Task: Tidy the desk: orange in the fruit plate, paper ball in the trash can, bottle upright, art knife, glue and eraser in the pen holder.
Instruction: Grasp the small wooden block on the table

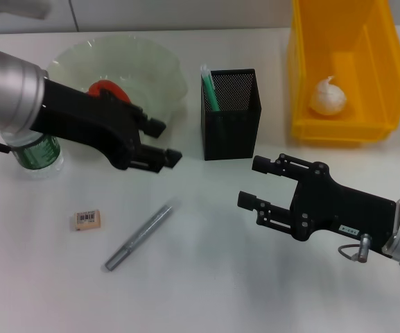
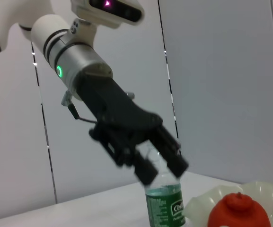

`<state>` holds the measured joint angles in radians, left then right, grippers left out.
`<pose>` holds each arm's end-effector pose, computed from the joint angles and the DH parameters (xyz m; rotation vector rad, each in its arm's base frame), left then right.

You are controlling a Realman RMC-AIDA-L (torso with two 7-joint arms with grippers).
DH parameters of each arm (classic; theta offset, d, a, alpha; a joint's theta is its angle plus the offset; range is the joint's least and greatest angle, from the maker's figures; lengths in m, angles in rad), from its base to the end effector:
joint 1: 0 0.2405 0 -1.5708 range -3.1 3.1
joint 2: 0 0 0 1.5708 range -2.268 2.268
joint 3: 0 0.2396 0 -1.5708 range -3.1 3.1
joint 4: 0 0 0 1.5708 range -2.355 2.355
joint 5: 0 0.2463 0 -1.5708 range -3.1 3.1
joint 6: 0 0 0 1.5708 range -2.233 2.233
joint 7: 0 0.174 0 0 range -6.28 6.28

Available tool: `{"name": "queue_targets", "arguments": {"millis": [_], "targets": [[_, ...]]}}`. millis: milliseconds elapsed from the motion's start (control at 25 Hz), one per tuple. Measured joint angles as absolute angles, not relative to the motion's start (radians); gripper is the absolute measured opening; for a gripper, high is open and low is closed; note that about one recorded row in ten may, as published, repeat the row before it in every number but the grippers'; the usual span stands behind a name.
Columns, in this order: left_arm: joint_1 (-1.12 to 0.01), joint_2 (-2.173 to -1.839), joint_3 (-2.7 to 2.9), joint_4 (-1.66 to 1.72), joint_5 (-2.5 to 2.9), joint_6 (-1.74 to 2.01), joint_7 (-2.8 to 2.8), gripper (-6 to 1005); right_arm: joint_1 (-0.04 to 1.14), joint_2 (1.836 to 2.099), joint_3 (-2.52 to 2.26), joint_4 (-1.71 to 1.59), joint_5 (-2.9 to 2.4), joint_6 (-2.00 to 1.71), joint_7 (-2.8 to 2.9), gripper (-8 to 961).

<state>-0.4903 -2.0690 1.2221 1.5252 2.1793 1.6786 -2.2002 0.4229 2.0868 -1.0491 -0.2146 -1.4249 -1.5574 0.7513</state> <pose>-0.1247 0.3589 0.0235 -2.9049 -0.5379 -0.0187 0.2659 0.2876 -0.0911 -2.5776 0.3800 1.0472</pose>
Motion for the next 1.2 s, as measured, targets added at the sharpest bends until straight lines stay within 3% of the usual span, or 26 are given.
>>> {"name": "queue_targets", "arguments": {"millis": [320,1200], "targets": [[-0.568,-2.072,1.299,1.556,2.376,1.788,-2.358,559,0.432,2.089,-1.052,-0.215,-1.426,-1.568,0.746,652],[-0.532,-2.076,1.523,1.58,2.651,1.744,-2.431,575,0.471,2.085,-1.04,-0.209,-1.422,-1.526,0.693,652]]}}
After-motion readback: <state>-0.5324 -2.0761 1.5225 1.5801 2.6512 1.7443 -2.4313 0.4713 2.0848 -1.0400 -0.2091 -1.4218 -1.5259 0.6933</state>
